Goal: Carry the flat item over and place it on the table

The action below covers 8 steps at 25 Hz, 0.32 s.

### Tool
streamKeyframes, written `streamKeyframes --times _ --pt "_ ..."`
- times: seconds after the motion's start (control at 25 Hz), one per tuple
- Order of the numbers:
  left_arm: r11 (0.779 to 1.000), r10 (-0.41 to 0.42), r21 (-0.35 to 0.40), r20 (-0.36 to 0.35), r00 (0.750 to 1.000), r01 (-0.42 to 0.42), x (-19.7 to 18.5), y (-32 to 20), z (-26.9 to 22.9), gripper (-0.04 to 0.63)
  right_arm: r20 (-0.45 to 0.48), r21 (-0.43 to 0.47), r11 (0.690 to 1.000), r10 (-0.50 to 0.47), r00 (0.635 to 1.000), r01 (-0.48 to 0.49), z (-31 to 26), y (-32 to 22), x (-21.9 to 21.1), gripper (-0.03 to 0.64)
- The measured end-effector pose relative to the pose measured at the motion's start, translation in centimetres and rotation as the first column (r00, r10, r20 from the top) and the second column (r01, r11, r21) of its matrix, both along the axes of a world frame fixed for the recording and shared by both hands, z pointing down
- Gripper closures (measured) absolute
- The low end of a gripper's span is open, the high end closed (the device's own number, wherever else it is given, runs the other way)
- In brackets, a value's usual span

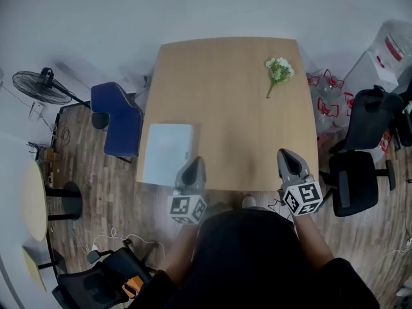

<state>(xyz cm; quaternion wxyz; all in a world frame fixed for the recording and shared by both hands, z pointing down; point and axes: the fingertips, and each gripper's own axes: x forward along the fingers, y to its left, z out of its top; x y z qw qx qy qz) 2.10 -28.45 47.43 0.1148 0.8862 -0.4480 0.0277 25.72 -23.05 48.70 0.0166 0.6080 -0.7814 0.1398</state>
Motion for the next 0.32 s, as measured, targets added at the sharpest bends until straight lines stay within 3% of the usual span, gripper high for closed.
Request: streamKeyframes --times 0.32 --pt "1.000 -0.007 0.013 -0.005 1.000 0.007 0.62 0.81 0.25 0.595 -0.008 0.000 1.000 -0.031 0.999 0.031 0.33 -0.63 -0.30 0.617"
